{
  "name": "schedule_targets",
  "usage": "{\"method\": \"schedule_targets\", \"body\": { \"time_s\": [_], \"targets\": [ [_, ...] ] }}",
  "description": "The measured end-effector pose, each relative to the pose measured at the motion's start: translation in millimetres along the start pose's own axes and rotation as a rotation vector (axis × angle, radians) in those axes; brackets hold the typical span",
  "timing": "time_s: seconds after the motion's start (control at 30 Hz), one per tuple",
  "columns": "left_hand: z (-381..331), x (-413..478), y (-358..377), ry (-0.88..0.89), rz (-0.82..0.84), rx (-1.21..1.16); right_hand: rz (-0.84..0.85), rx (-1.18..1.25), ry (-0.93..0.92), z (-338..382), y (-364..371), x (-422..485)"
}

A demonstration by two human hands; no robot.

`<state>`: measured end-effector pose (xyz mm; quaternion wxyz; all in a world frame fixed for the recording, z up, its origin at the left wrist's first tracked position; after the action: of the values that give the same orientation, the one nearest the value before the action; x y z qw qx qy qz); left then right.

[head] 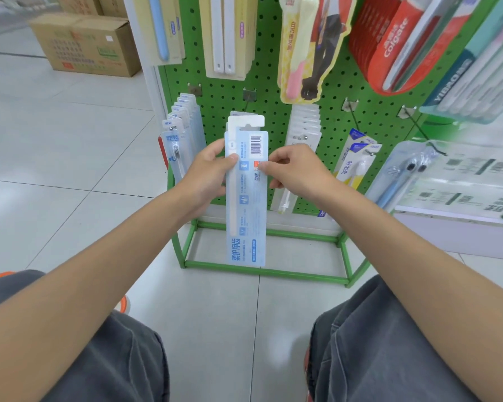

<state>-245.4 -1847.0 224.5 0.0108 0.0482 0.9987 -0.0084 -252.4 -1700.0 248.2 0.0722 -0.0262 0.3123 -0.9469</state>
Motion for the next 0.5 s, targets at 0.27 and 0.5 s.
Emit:
{"method": "schedule_targets", "body": {
  "time_s": [0.27,0.5],
  "targets": [
    [8.8,-2.4,-1.8,-0.022,0.012,0.053,-0.133,0.173,-0.017,1.9,-16.9,-1.3],
    [5.3,-5.0,3.0,-0.01,0.065,0.093,-0.061,0.155,-0.05,6.6,-3.3,-3.9]
  ]
}}
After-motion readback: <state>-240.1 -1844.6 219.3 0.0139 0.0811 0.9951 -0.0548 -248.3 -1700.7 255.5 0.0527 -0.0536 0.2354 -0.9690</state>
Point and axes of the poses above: each hand's wrist, its own x-axis towards the middle knuckle, its own y-axis out of the palm, z = x × y, the point moved 9 cm from there along x, towards the middle knuckle
